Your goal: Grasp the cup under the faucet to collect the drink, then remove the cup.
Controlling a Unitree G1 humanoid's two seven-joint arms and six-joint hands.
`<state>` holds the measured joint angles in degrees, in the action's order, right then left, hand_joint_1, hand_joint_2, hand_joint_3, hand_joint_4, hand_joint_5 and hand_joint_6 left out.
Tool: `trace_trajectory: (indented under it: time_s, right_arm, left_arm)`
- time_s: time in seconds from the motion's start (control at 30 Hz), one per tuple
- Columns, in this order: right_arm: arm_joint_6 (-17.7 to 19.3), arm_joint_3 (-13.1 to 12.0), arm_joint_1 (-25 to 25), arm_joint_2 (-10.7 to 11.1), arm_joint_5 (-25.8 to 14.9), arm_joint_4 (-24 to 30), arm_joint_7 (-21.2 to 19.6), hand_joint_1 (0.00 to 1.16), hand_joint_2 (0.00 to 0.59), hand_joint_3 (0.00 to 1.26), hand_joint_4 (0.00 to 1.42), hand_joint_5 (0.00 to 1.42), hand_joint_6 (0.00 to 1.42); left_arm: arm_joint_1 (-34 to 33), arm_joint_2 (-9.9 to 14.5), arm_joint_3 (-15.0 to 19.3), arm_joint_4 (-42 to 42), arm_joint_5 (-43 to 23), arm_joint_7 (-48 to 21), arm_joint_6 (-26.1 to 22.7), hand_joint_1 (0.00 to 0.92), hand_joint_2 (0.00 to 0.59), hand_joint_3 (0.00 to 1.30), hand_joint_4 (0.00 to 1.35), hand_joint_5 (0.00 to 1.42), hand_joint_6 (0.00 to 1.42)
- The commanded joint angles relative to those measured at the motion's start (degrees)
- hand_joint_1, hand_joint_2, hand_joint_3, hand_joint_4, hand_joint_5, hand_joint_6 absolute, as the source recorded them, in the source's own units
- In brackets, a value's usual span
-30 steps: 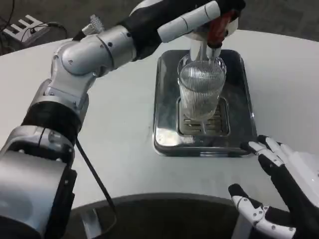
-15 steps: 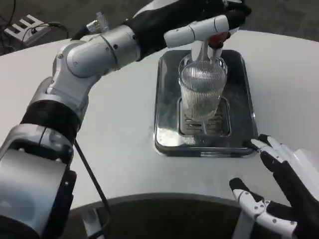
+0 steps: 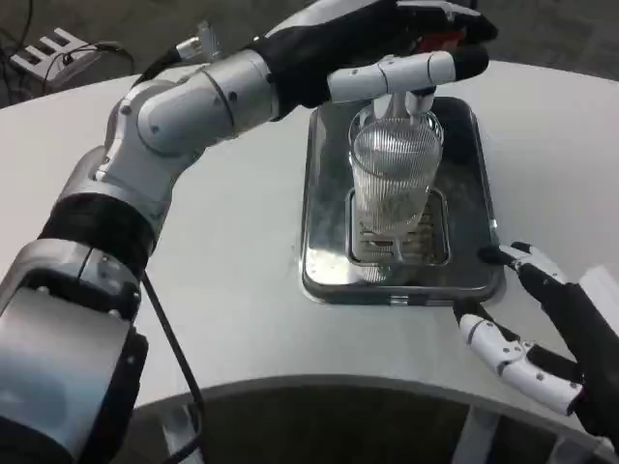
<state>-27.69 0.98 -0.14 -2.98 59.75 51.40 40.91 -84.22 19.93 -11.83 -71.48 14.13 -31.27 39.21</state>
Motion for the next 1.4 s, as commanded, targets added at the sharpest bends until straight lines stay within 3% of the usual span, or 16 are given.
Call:
trace_trajectory:
  time_s: [0.03,0.1,0.2,0.33,0.53,0.83,1.0,1.23,1.4]
  right_arm:
    - [-2.5,-0.3,-1.2,-0.9,-3.2,-1.1,-2.5,0.34,0.446,0.16,0.03,0.04,0.12]
    - [-3.3,-0.8,-1.5,-1.2,-5.8,-1.8,-4.1,0.35,0.419,0.14,0.02,0.04,0.13]
    - [-3.2,-1.2,-2.4,-0.7,-9.0,-3.3,-7.2,0.47,0.342,0.08,0.00,0.03,0.13]
    - [-4.5,-1.6,-4.7,0.3,-13.1,-6.1,-9.9,0.58,0.294,0.04,0.00,0.02,0.11]
    - [-6.0,0.2,-7.4,1.5,-15.4,-9.3,-14.2,0.61,0.268,0.02,0.00,0.01,0.11]
    - [-6.1,2.6,-11.9,0.9,-18.3,-17.4,-23.4,0.65,0.258,0.00,0.00,0.00,0.11]
    - [-4.8,4.3,-13.8,1.1,-20.1,-21.7,-28.6,0.66,0.255,0.00,0.00,0.00,0.11]
    - [2.0,6.9,-18.1,1.1,-19.6,-31.5,-42.4,0.67,0.231,0.00,0.00,0.00,0.02]
    - [3.4,6.7,-23.0,0.4,-21.5,-39.2,-47.4,0.67,0.226,0.00,0.00,0.00,0.02]
  left_arm:
    - [0.9,-0.8,-3.0,-1.2,3.7,-1.5,0.9,0.000,0.116,0.23,0.18,0.30,0.31]
    - [0.8,-0.6,-3.6,-1.2,4.2,-0.9,1.3,0.000,0.116,0.23,0.18,0.30,0.31]
    - [0.7,-0.3,-4.8,-1.2,4.9,0.0,1.9,0.000,0.116,0.22,0.18,0.29,0.31]
    - [0.7,-0.1,-5.9,-1.3,6.1,0.8,2.7,0.000,0.116,0.22,0.17,0.29,0.31]
    - [0.3,0.2,-7.5,-1.3,6.8,1.7,3.8,0.000,0.115,0.22,0.17,0.29,0.31]
    - [-0.1,0.3,-9.3,-1.4,8.9,3.4,5.3,0.000,0.114,0.22,0.17,0.29,0.31]
    - [-0.2,0.5,-10.1,-1.4,10.0,4.2,6.3,0.000,0.114,0.22,0.17,0.29,0.31]
    - [0.0,0.5,-10.4,-1.5,10.4,4.3,6.9,0.000,0.108,0.22,0.17,0.29,0.30]
    - [0.0,0.5,-10.6,-1.6,10.2,4.4,7.0,0.000,0.107,0.22,0.16,0.28,0.30]
